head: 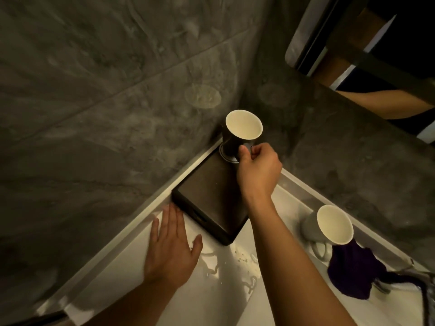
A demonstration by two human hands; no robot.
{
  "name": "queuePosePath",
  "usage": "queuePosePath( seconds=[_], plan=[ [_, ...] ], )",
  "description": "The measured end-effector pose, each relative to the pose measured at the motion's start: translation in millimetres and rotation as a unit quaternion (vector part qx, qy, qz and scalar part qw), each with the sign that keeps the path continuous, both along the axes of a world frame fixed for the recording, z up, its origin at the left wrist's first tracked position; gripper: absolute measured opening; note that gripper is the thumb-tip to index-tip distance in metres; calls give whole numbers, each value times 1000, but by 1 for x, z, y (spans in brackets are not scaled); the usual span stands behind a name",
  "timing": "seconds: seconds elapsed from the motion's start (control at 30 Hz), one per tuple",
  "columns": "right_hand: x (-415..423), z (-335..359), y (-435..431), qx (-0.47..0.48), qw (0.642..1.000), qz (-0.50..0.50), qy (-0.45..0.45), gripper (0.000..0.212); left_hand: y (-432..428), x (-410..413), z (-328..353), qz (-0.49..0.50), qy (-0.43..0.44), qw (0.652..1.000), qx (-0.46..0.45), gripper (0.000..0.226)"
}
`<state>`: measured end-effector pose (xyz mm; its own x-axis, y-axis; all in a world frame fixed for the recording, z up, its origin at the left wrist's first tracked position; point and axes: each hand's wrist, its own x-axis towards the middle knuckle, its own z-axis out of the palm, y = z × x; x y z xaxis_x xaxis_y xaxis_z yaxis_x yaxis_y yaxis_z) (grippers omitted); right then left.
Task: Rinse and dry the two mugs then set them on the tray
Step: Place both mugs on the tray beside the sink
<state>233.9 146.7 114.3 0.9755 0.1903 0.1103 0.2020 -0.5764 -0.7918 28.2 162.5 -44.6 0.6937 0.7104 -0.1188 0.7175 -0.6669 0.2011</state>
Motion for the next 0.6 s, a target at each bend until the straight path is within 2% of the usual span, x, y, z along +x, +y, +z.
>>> queuePosePath(
  seconds=[0.6],
  plan=[
    [-7,-7,2,-28,999,41,-10,32,1,2,1,5,6,1000,2,92]
  ],
)
